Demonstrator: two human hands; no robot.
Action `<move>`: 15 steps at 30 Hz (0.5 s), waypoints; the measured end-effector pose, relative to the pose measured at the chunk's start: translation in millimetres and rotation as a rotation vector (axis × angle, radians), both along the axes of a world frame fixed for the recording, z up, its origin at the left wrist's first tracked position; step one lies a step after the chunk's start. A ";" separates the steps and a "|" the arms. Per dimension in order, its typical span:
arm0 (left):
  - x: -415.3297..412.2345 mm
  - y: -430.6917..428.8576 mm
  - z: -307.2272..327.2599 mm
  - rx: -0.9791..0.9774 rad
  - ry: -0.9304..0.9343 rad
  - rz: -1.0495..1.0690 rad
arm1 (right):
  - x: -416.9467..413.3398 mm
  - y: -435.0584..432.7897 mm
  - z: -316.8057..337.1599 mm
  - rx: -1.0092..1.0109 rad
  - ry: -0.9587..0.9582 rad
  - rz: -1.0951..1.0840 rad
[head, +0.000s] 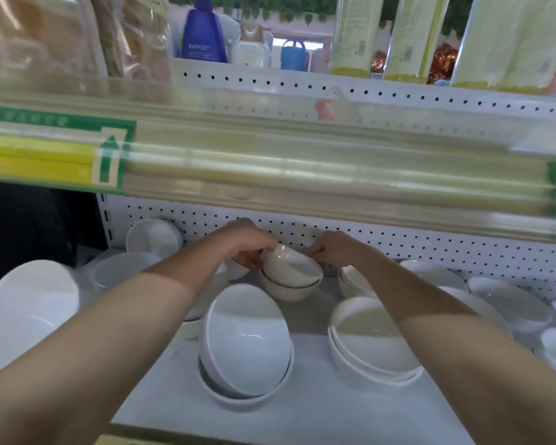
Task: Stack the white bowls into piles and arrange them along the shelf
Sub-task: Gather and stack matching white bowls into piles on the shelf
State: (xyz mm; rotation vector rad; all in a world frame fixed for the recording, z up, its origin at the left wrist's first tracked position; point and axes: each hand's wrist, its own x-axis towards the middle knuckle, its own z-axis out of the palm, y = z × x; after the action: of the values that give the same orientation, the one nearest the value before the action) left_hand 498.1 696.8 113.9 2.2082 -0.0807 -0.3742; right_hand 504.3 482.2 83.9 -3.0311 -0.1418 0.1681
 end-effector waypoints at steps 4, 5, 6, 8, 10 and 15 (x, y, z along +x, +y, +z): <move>2.6 -0.1 -2.3 0.071 -0.017 0.004 | -1.1 -1.7 0.1 0.069 0.001 0.002; 4.2 -0.2 -2.7 0.070 -0.015 0.006 | -1.8 -2.1 0.4 0.078 0.003 0.003; 5.5 -0.2 -2.9 0.062 -0.012 0.009 | -2.9 -2.0 1.0 0.089 0.005 0.002; 8.1 0.0 -4.2 0.067 -0.027 0.022 | -5.9 0.2 4.9 0.144 0.018 -0.005; 9.5 -1.0 -6.7 0.100 -0.052 0.035 | -9.5 3.2 10.2 0.207 0.052 -0.009; 12.2 -7.1 -8.0 0.172 -0.085 0.031 | -11.8 -0.7 9.7 0.194 0.039 -0.027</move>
State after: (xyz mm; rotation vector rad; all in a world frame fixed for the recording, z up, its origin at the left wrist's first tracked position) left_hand 510.3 689.7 105.9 2.3924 -0.0619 -0.2793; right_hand 492.6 481.5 93.6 -2.8329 -0.1074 0.1992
